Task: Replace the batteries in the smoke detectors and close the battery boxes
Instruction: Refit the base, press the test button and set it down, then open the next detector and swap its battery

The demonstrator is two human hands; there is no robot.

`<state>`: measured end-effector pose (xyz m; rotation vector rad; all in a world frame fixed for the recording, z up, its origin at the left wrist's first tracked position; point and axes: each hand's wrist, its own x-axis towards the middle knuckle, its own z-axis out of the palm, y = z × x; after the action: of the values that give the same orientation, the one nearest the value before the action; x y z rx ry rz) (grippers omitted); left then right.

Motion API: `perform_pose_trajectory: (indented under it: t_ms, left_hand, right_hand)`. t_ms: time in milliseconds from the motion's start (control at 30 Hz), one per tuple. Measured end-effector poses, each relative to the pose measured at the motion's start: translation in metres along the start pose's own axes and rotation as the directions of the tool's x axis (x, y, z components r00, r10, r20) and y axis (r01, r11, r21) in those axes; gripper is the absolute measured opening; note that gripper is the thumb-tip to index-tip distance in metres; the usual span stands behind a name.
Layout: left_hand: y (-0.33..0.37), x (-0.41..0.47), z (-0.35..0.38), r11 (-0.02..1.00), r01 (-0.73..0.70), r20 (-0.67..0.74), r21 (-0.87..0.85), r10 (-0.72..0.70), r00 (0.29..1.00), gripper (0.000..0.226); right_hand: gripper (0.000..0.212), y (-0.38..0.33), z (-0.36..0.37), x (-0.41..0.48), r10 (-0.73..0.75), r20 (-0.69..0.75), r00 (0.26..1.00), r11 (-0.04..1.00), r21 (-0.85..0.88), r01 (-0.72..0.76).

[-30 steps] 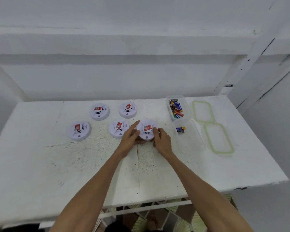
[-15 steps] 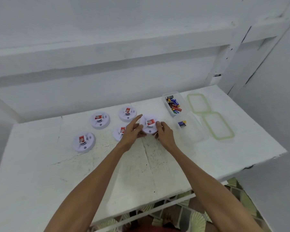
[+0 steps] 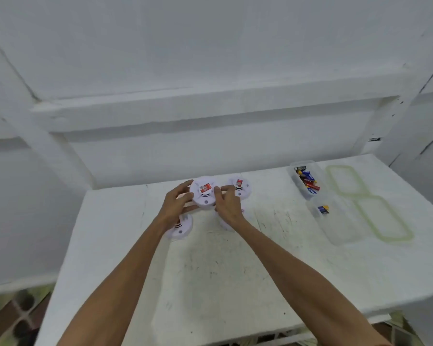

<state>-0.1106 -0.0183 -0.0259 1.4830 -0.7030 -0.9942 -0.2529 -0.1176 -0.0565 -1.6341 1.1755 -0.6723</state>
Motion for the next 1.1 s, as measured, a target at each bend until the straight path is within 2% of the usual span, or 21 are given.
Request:
perform_pose_trajectory:
  t_ms: [133, 300, 367, 633, 767, 867, 1000, 1100]
  left_hand:
    - [0.001, -0.005, -0.050, 0.999, 0.022, -0.016, 0.046, -0.022, 1.000, 0.039]
    - [-0.010, -0.013, -0.103, 0.992, 0.038, -0.044, 0.118, -0.033, 0.998, 0.060]
    - [-0.014, -0.012, -0.119, 0.984, 0.027, -0.052, 0.175, -0.018, 0.998, 0.060]
    - [-0.039, 0.012, -0.135, 0.963, 0.013, -0.179, 0.270, 0.037, 0.983, 0.070]
    - [-0.046, 0.017, -0.139, 0.925, 0.036, -0.205, 0.378, 0.046, 0.978, 0.067]
    - [-0.049, 0.020, -0.140, 0.897, 0.019, -0.179, 0.442, 0.067, 0.981, 0.068]
    - [-0.043, 0.018, -0.135, 0.892, 0.000, -0.170, 0.452, 0.086, 0.982, 0.047]
    - [-0.044, 0.018, -0.133, 0.868, -0.002, -0.139, 0.497, 0.082, 0.987, 0.063]
  right_hand:
    - [0.034, -0.015, 0.048, 0.003, 0.020, 0.124, 0.992, 0.998, -0.057, -0.013]
    - [0.039, -0.032, 0.087, -0.002, 0.091, 0.270, 0.958, 0.995, -0.051, -0.080]
    - [0.039, -0.039, 0.100, -0.004, 0.068, 0.306, 0.950, 0.993, -0.113, -0.034]
    - [0.036, -0.049, 0.123, 0.006, -0.071, 0.303, 0.950, 0.939, -0.301, 0.166]
    - [0.021, -0.042, 0.127, 0.018, -0.075, 0.323, 0.943, 0.910, -0.363, 0.197]
    - [0.016, -0.037, 0.131, 0.026, -0.055, 0.331, 0.942, 0.891, -0.411, 0.196]
    - [0.012, -0.037, 0.135, 0.030, -0.032, 0.360, 0.932, 0.859, -0.467, 0.210]
    - [0.021, -0.035, 0.137, 0.034, -0.024, 0.380, 0.925, 0.821, -0.520, 0.235]
